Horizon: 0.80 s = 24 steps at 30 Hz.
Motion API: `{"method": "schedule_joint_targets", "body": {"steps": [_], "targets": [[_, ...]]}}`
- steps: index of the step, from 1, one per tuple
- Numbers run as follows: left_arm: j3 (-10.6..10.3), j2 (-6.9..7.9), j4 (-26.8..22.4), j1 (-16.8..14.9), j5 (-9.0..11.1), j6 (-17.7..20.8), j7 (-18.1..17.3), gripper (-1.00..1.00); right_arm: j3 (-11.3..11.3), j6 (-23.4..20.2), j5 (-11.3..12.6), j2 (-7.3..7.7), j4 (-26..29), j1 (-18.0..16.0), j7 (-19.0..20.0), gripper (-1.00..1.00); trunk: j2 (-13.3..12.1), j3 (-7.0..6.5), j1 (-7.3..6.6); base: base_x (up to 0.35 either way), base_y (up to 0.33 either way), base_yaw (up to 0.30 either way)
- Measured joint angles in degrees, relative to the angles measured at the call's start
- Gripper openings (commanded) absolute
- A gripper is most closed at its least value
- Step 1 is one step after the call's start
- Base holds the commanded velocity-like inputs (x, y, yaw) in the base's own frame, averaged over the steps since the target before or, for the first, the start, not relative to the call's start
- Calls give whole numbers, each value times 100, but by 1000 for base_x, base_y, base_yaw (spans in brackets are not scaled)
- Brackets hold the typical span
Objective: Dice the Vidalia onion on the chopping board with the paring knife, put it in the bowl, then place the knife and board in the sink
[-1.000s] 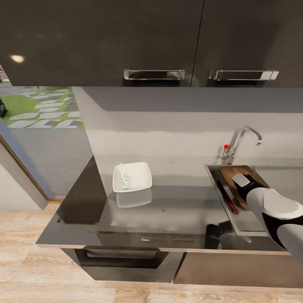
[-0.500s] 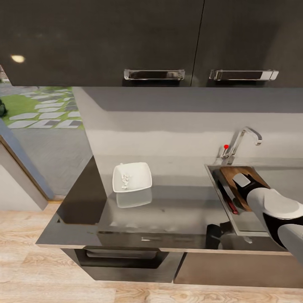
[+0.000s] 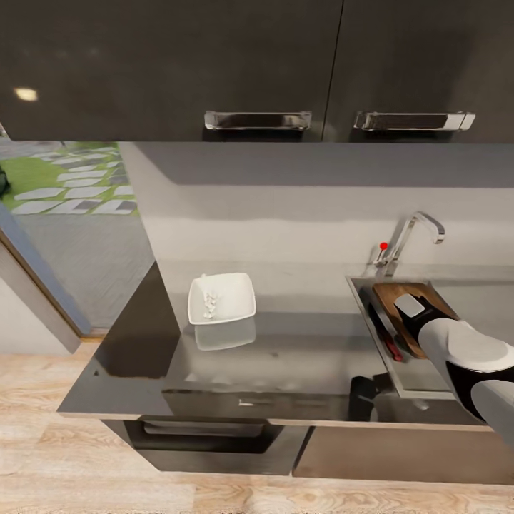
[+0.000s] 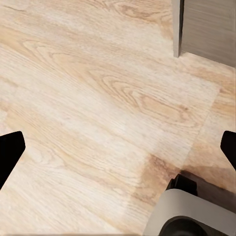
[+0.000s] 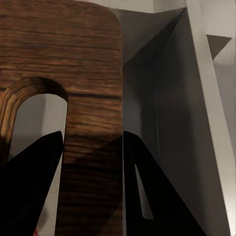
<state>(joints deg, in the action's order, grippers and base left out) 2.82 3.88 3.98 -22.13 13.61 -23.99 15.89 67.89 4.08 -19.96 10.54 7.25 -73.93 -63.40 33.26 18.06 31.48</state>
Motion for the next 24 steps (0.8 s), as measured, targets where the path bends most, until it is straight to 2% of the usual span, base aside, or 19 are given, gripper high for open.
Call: {"method": "schedule_joint_targets", "body": {"steps": [16,24], "targets": [[0,0,9,0,0,8,1,100,16,6,-1,8,-7,0,0,-100,0,148,0,0,-6,0],[0,-1,9,0,0,9,0,100,17,7,-1,7,-7,22,0,-100,0,222,0,0,-84,0]]}}
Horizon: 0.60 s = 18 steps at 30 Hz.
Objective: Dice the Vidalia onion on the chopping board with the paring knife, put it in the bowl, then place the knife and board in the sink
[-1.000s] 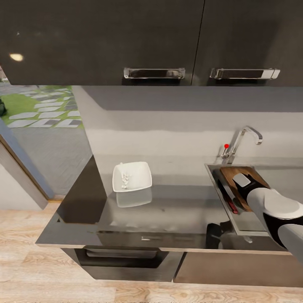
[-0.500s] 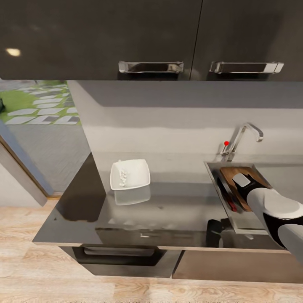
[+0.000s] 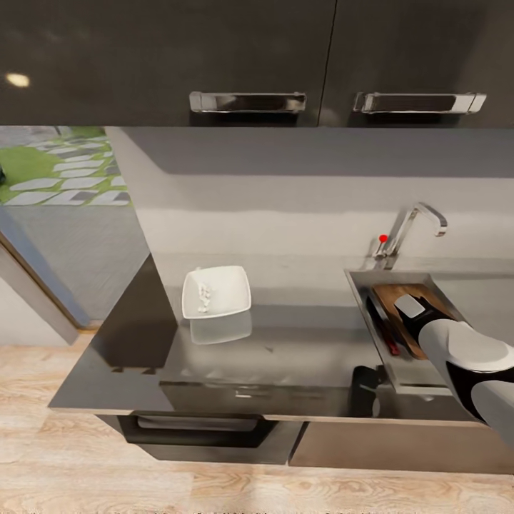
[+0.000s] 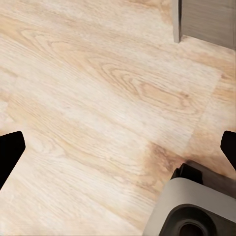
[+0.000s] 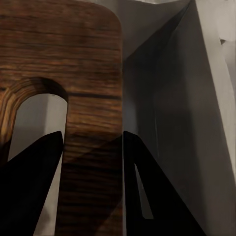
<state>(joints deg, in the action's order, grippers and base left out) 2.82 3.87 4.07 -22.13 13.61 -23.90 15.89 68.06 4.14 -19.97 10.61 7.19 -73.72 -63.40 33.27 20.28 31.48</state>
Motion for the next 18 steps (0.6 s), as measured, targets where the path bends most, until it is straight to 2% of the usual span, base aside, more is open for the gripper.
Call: {"method": "schedule_joint_targets", "body": {"steps": [6,18], "targets": [[0,3,0,0,0,0,0,100,-3,0,-1,0,0,4,6,-100,0,55,0,0,-90,0],[0,8,1,-1,0,0,1,100,-9,-1,2,-12,-12,5,8,-100,0,166,-1,24,-7,0]]}}
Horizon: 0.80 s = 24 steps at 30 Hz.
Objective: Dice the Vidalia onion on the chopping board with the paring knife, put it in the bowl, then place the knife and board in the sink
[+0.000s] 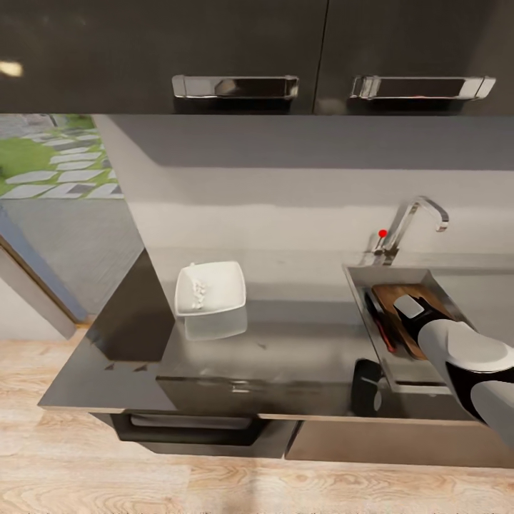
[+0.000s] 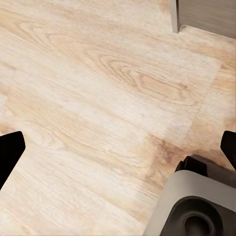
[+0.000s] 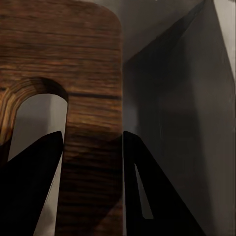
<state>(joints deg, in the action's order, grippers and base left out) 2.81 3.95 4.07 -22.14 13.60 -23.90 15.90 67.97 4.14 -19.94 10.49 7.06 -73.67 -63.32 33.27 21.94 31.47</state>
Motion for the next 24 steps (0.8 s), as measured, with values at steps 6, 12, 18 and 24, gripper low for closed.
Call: {"method": "schedule_joint_targets", "body": {"steps": [6,12,18,24], "targets": [[0,0,0,0,0,0,0,100,-1,0,-2,-4,-14,0,10,-100,0,55,0,93,0,0],[0,0,0,0,0,0,0,100,4,1,-2,-5,-15,0,10,-100,0,111,1,62,0,0],[0,0,0,0,0,4,0,100,8,1,-4,-3,-13,0,10,-100,0,140,1,4,0,0],[0,0,0,0,0,8,0,100,1,0,-6,-4,-13,0,13,100,0,142,1,0,0,0]]}}
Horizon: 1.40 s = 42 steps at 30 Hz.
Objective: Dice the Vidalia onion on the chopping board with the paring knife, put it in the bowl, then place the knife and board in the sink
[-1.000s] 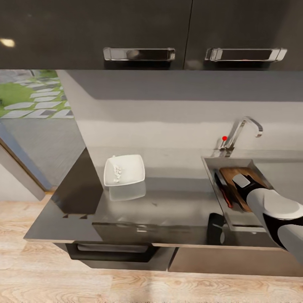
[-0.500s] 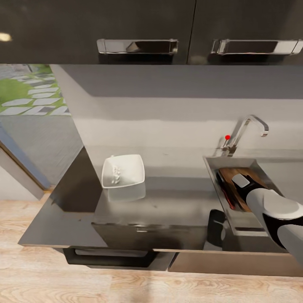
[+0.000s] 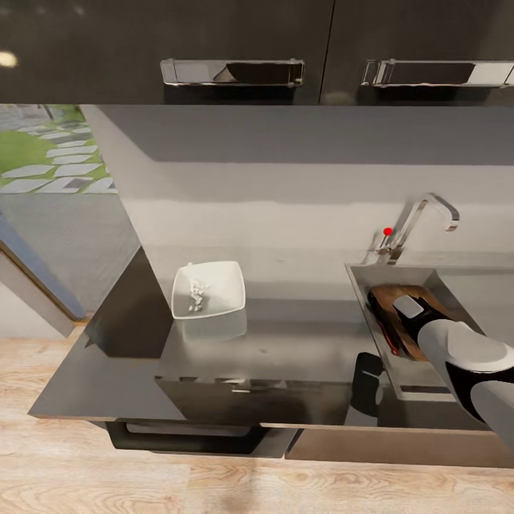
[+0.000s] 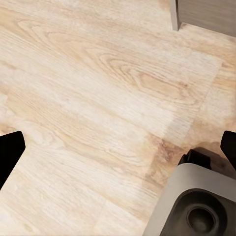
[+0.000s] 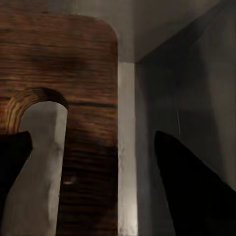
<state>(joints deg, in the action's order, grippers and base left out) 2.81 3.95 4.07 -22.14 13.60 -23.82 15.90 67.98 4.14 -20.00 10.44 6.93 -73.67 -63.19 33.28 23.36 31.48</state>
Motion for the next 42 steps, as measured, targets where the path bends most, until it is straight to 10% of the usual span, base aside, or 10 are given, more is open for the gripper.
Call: {"method": "schedule_joint_targets", "body": {"steps": [22,31,38,42], "targets": [[0,0,0,0,0,0,0,100,-98,-260,-7,120,389,-10,-365,100,0,0,0,0,0,0],[0,-5,0,0,-1,1,0,100,-1569,-1106,18,75,1464,-16,325,100,0,0,0,0,0,0],[0,-9,0,0,0,-5,-8,100,-1816,-1568,16,66,1751,-16,1601,100,0,0,0,0,0,0],[0,-9,0,0,0,-8,-9,100,-2322,-1895,13,65,1833,-17,2476,100,0,0,0,-4,0,0]]}}
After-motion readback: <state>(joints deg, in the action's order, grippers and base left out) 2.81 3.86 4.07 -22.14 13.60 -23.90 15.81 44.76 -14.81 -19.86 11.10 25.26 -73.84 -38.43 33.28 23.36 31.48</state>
